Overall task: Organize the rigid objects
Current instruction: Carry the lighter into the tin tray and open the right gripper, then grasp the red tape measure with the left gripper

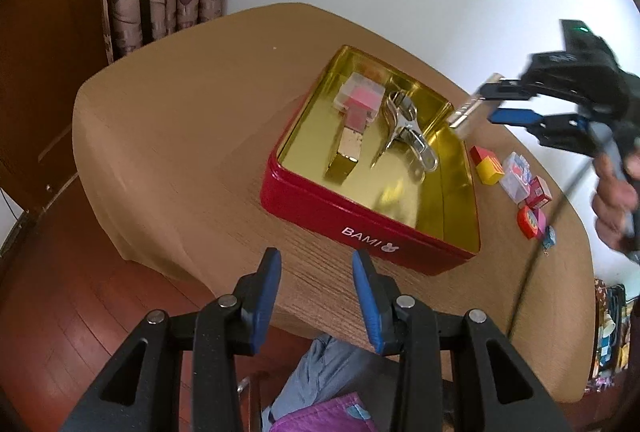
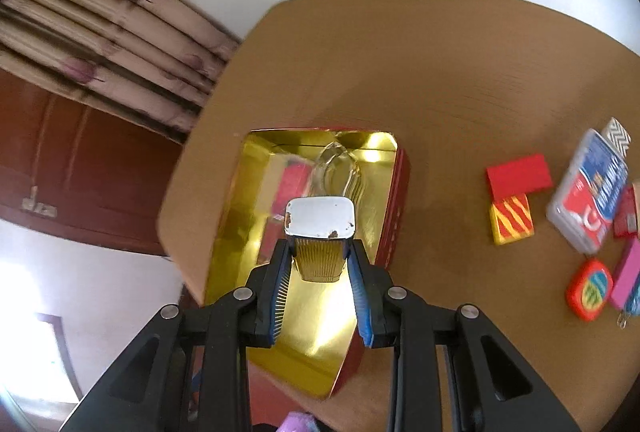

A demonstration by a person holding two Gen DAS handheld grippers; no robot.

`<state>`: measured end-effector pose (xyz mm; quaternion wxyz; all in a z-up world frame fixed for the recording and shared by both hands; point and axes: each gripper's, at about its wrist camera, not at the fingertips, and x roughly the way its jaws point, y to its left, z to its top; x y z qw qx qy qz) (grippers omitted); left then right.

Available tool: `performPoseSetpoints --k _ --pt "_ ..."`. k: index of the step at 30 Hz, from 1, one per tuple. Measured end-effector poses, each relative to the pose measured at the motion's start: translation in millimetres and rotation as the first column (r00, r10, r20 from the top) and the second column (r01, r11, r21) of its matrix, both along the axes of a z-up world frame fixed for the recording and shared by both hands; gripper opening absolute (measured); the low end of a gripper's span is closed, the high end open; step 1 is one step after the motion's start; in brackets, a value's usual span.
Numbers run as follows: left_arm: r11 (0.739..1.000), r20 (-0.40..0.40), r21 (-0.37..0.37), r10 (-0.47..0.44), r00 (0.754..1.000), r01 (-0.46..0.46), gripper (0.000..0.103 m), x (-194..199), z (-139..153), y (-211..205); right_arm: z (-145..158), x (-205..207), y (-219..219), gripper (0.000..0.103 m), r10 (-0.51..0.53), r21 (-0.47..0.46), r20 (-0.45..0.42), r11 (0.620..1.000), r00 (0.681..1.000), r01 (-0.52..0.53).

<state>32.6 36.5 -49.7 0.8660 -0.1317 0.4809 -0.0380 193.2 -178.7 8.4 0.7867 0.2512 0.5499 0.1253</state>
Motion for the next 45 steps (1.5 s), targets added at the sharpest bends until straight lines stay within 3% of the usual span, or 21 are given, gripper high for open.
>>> performPoseSetpoints --k 4,11,16,18,20,22,24,26,29,31,33,34,35,37,38,41,45 --pt "1.0 0.0 -0.015 0.011 1.0 -0.011 0.038 1.6 -0.9 4.3 -10.0 9.3 2.7 0.027 0.021 -0.048 -0.054 0.999 0.998 -0.023" --pt "0.999 -0.029 -0.035 -0.001 1.0 0.0 0.038 6.0 -7.2 5.8 -19.7 35.6 21.9 0.027 0.056 -0.253 -0.112 0.964 0.992 -0.083" --pt "0.999 -0.042 -0.035 -0.008 0.999 0.007 0.038 7.6 -10.6 4.6 -28.0 50.2 43.4 0.029 0.083 -0.297 -0.133 0.947 0.988 -0.119" --pt "0.999 -0.048 -0.035 -0.007 0.999 0.006 0.038 8.0 -12.0 4.8 -30.7 55.8 49.2 0.038 0.079 -0.311 -0.132 0.943 0.988 -0.117" --pt "0.999 -0.053 -0.039 -0.009 0.999 0.007 0.038 8.8 -13.1 4.8 -28.6 54.8 52.6 0.049 0.081 -0.321 -0.085 0.941 0.993 -0.105" --pt "0.999 -0.056 -0.037 -0.01 0.998 0.008 0.038 9.2 -13.7 5.4 -21.1 48.1 50.9 0.052 0.068 -0.332 -0.022 0.941 0.997 -0.072" --pt "0.999 -0.053 -0.033 -0.013 0.998 0.011 0.038 8.9 -13.1 5.2 -6.9 27.6 40.1 0.055 0.038 -0.264 0.106 0.964 0.994 -0.009" --pt "1.0 -0.044 -0.023 -0.012 0.999 0.011 0.038 7.3 -11.6 3.5 0.0 -7.3 22.2 0.068 -0.017 -0.174 0.24 0.983 0.971 0.06" --pt "1.0 -0.023 -0.001 -0.015 1.0 0.015 0.038 4.6 -8.1 0.0 -10.4 -77.4 -6.5 0.072 -0.107 -0.146 0.383 0.974 0.918 0.175" --pt "1.0 -0.011 0.019 -0.025 1.0 0.025 0.038 2.6 -5.6 -3.3 -25.9 -129.0 -28.3 0.072 -0.156 -0.22 0.444 0.936 0.882 0.276" --pt "0.999 0.001 0.039 -0.036 0.999 0.036 0.038 0.5 -2.6 -6.6 -40.4 -172.7 -49.7 0.073 -0.183 -0.333 0.501 0.861 0.846 0.384" --pt "0.998 0.01 0.049 -0.042 0.999 0.042 0.038 -0.8 -1.3 -8.7 -50.1 -189.5 -59.6 0.076 -0.192 -0.397 0.52 0.808 0.832 0.435" --pt "0.997 0.021 0.063 -0.05 0.999 0.049 0.038 -2.3 0.7 -11.8 -64.5 -210.5 -80.9 0.08 -0.203 -0.481 0.532 0.726 0.822 0.491" --pt "0.993 0.039 0.088 -0.078 0.996 0.074 0.038 -5.2 3.7 -20.6 -88.5 -235.3 -118.0 0.083 -0.234 -0.581 0.501 0.622 0.833 0.525" --pt "0.99 0.048 0.103 -0.103 0.994 0.097 0.038 -7.9 5.2 -27.3 -97.5 -245.9 -144.4 0.083 -0.256 -0.607 0.479 0.595 0.84 0.527" --pt "0.974 0.057 0.131 -0.192 0.98 0.184 0.038 -13.8 6.8 -50.8 -117.6 -269.3 -199.0 0.084 -0.358 -0.616 0.428 0.556 0.829 0.558" --pt "0.937 0.053 0.183 -0.313 0.948 0.299 0.038 -22.8 9.6 -93.6 -127.7 -281.4 -255.7 0.088 -0.507 -0.476 0.387 0.605 0.77 0.638"
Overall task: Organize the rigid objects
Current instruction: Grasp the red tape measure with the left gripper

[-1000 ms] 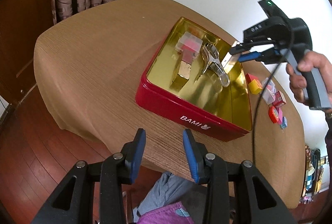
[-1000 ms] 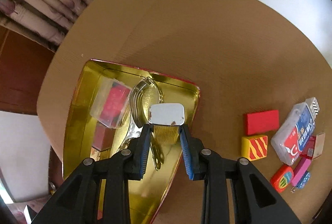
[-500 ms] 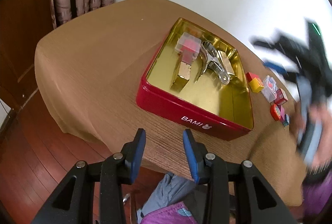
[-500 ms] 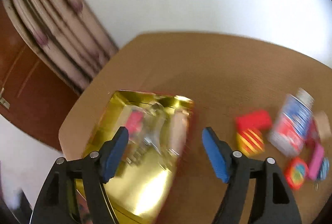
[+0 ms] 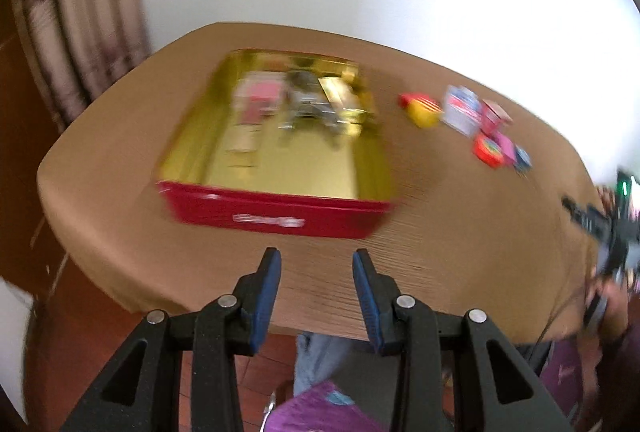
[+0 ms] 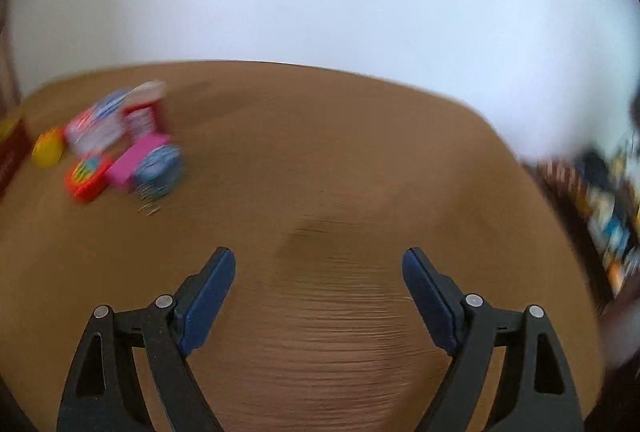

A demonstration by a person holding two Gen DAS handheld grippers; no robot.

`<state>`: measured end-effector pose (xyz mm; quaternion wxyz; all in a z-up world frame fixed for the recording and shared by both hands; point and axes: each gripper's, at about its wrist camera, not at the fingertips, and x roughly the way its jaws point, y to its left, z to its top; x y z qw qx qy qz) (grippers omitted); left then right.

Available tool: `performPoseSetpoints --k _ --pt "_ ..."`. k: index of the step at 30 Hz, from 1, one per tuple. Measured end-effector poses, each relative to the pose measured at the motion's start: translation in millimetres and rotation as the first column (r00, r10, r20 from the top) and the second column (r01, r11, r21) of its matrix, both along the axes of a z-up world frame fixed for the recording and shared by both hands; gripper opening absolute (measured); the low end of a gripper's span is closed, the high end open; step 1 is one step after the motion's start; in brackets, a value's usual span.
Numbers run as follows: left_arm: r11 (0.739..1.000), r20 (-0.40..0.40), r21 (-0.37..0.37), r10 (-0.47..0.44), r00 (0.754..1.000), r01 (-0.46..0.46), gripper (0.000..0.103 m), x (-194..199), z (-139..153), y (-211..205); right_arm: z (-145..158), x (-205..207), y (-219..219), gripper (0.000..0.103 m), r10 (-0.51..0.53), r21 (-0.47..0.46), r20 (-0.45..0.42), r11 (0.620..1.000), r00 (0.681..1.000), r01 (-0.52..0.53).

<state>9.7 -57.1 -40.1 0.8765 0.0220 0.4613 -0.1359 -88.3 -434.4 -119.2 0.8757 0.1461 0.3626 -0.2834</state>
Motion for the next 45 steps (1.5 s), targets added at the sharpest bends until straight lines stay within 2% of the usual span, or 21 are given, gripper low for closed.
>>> performPoseSetpoints --k 1,2,7,11,14,19,24,29,34,41,43,45 --pt "1.0 -0.003 0.01 -0.027 1.0 0.027 0.038 -0.5 0.9 -10.7 -4.3 0.3 -7.9 0.095 -0.001 0.054 0.012 0.999 1.0 0.001" --pt "0.998 -0.016 0.007 -0.054 0.998 0.054 0.038 0.1 1.9 -23.6 -7.9 2.0 -13.9 0.095 -0.002 0.098 0.014 0.995 1.0 0.0" --pt "0.98 -0.096 -0.078 -0.189 0.977 0.182 0.038 24.4 7.2 -93.4 -8.8 7.0 -13.4 0.095 0.061 0.115 0.023 0.991 0.998 -0.063" --pt "0.964 -0.15 -0.11 -0.257 0.955 0.242 0.038 57.4 2.6 -153.3 -9.6 -1.2 -24.7 0.096 0.067 0.151 0.077 0.985 0.995 -0.079" --pt "0.96 -0.175 -0.106 -0.275 0.945 0.26 0.038 82.6 -2.9 -191.1 -8.9 -9.0 -32.7 0.096 0.08 0.171 0.111 0.98 0.991 -0.098" --pt "0.941 -0.163 -0.074 -0.339 0.927 0.331 0.038 108.9 -13.1 -231.8 -7.6 -12.7 -22.5 0.096 0.107 0.181 0.137 0.975 0.985 -0.131" --pt "0.914 -0.174 0.018 -0.396 0.902 0.405 0.038 125.3 -32.8 -256.9 -2.8 -11.4 -10.9 0.096 0.127 0.19 0.16 0.969 0.979 -0.156" --pt "0.89 -0.197 0.011 -0.444 0.874 0.455 0.038 136.3 -42.3 -264.0 -3.1 -14.8 -13.0 0.096 0.136 0.194 0.167 0.966 0.976 -0.168" --pt "0.888 -0.191 0.028 -0.446 0.875 0.459 0.04 145.3 -46.1 -270.4 -3.1 -15.7 -13.8 0.096 0.141 0.197 0.168 0.965 0.976 -0.173" --pt "0.882 -0.205 0.003 -0.46 0.864 0.471 0.047 156.3 -53.3 -274.4 -2.3 -16.9 -14.1 0.096 0.143 0.197 0.167 0.965 0.976 -0.175" --pt "0.862 -0.204 0.037 -0.489 0.848 0.506 0.049 156.7 -55.0 -279.6 -2.2 -16.7 -14.1 0.096 0.144 0.194 0.162 0.965 0.976 -0.174" --pt "0.84 -0.194 0.102 -0.509 0.839 0.533 0.053 154.8 -58.9 -288.6 -2.3 -16.5 -14.2 0.096 0.143 0.195 0.161 0.965 0.977 -0.173"
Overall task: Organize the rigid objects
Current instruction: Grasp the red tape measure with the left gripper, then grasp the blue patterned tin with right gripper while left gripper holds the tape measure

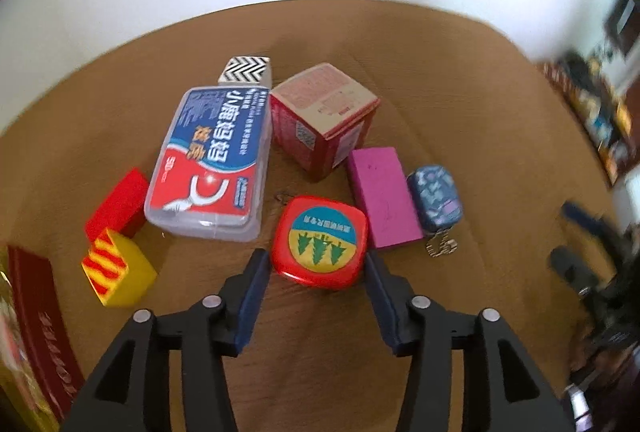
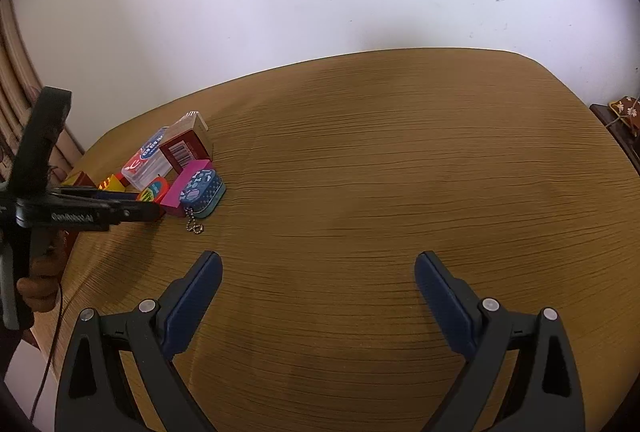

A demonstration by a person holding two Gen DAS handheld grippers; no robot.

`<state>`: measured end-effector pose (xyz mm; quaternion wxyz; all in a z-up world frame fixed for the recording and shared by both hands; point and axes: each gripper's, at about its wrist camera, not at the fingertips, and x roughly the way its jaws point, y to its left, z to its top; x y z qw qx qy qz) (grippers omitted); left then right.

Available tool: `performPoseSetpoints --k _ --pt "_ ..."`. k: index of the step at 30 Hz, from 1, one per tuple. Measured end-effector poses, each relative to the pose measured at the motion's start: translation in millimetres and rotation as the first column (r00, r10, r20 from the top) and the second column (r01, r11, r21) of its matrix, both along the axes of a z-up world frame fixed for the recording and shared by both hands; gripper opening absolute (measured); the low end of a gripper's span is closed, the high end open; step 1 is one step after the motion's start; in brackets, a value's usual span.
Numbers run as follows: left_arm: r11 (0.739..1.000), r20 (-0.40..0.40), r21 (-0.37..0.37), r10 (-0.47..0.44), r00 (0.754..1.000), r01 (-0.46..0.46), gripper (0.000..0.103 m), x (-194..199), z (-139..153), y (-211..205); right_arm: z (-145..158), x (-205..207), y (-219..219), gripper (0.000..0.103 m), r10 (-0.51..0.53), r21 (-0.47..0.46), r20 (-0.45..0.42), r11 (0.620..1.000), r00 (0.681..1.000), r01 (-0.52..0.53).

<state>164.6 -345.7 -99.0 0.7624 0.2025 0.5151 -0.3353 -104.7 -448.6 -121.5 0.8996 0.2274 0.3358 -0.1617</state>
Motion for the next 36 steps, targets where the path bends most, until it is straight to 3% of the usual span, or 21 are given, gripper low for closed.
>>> performPoseSetpoints --k 3,9,13,19,25,28,30,33,36 --pt "0.999 0.055 0.04 -0.03 0.998 0.028 0.058 -1.2 -2.4 -9.1 -0.1 0.1 0.2 0.096 -0.001 0.0 0.0 1.0 1.0 0.001" --pt "0.999 0.021 0.013 -0.035 0.999 0.035 0.057 11.6 -3.8 -13.0 -0.5 1.0 0.8 0.096 -0.002 0.001 -0.002 1.0 1.0 0.002" --pt "1.0 0.053 0.001 -0.028 0.998 0.028 0.048 4.8 -2.5 -11.3 -1.5 1.5 0.2 0.096 -0.006 0.004 -0.009 1.0 1.0 0.006" --pt "0.995 0.074 -0.05 0.094 0.993 -0.091 0.048 -28.9 -1.5 18.3 -7.8 10.2 0.5 0.098 -0.021 0.002 -0.083 1.0 0.996 0.021" --pt "0.963 0.011 -0.124 0.241 0.97 -0.238 0.048 -55.5 1.7 67.8 -7.5 12.3 6.2 0.098 -0.011 -0.014 -0.104 1.0 0.995 0.01" --pt "0.952 0.002 -0.145 0.274 0.962 -0.27 0.048 -71.1 1.6 85.9 1.7 18.8 11.4 0.098 0.096 0.0 -0.053 0.995 0.994 -0.096" --pt "0.958 0.024 -0.135 0.259 0.965 -0.254 0.048 -79.0 2.0 86.5 11.8 36.9 17.8 0.098 0.217 -0.026 -0.039 0.976 0.975 -0.218" --pt "0.963 0.04 -0.117 0.251 0.967 -0.245 0.048 -85.0 0.5 91.9 20.5 73.7 27.2 0.09 0.37 -0.135 -0.073 0.916 0.926 -0.377" --pt "0.959 0.024 -0.119 0.26 0.965 -0.256 0.049 -87.2 0.8 98.1 21.4 103.9 29.7 0.081 0.479 -0.159 -0.116 0.856 0.87 -0.492"
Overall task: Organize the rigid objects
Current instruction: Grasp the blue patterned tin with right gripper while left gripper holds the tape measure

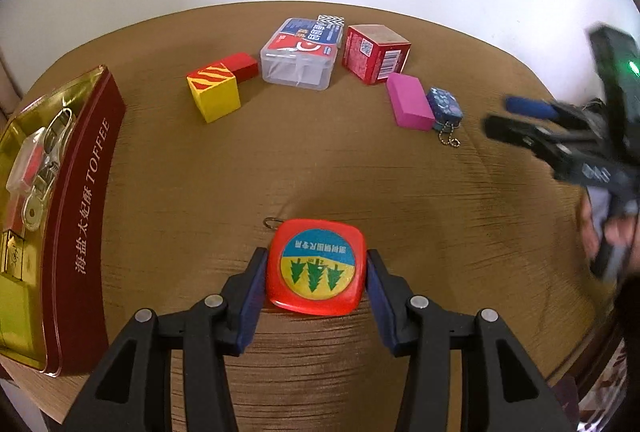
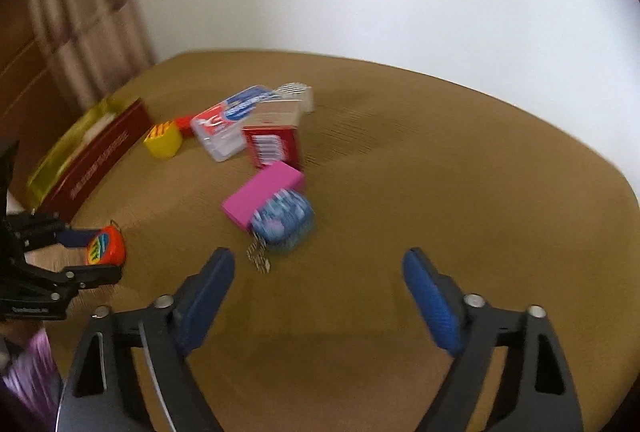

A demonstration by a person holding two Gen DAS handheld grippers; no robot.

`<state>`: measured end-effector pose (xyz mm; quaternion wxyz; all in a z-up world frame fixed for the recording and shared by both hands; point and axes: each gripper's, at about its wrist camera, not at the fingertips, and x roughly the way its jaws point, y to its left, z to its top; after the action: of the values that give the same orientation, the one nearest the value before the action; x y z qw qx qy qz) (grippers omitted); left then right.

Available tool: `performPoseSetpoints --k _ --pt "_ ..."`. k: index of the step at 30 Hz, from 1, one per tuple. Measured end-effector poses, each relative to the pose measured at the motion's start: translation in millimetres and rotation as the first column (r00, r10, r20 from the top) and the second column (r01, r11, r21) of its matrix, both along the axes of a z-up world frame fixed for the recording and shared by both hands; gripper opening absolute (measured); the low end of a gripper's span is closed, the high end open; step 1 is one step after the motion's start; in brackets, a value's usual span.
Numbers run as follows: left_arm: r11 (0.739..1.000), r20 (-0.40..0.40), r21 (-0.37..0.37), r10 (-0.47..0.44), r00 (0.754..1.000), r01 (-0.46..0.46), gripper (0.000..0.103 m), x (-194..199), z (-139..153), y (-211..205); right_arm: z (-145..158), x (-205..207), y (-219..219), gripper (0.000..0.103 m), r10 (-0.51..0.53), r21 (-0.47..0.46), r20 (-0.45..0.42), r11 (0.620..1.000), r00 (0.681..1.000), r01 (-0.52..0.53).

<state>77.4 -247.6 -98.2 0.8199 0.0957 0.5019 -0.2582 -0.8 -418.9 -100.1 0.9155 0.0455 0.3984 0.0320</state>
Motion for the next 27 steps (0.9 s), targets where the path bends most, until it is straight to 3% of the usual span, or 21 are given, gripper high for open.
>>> performPoseSetpoints --k 4,12,15,16,17,18,24,27 --pt "1.0 -0.019 -0.015 0.011 1.0 -0.012 0.049 2.3 -2.9 4.3 -6.7 29.3 5.8 0.081 0.107 -0.056 -0.062 0.992 0.992 -0.111" --pt "1.0 -0.03 -0.016 0.003 1.0 -0.004 0.049 1.9 -1.2 4.8 -23.2 57.2 9.0 0.081 0.231 -0.06 -0.149 0.968 0.961 -0.242" --pt "1.0 -0.022 -0.006 -0.002 1.0 0.002 0.049 1.8 -2.7 1.4 -23.8 60.8 13.5 0.074 0.263 -0.066 -0.146 0.959 0.954 -0.274" --pt "1.0 -0.02 -0.004 -0.004 1.0 0.004 0.049 1.7 -3.3 0.8 -23.0 60.2 14.1 0.061 0.268 -0.065 -0.147 0.958 0.952 -0.28" --pt "1.0 -0.017 0.0 -0.006 1.0 0.006 0.049 0.9 -3.3 0.7 -20.9 60.5 13.7 0.044 0.268 -0.058 -0.143 0.959 0.953 -0.278" --pt "1.0 -0.016 0.001 -0.005 1.0 0.005 0.049 0.7 -3.5 0.4 -20.6 61.3 12.4 0.041 0.265 -0.046 -0.144 0.961 0.953 -0.274" --pt "1.0 -0.017 -0.002 -0.003 1.0 0.002 0.048 1.8 -5.5 -1.4 -17.0 40.7 2.9 0.041 0.197 0.031 -0.118 0.98 0.973 -0.195" --pt "0.998 -0.055 -0.066 -0.004 0.998 0.0 0.048 1.2 0.2 4.9 -13.7 10.9 2.9 0.041 0.125 0.061 -0.062 0.991 0.99 -0.121"
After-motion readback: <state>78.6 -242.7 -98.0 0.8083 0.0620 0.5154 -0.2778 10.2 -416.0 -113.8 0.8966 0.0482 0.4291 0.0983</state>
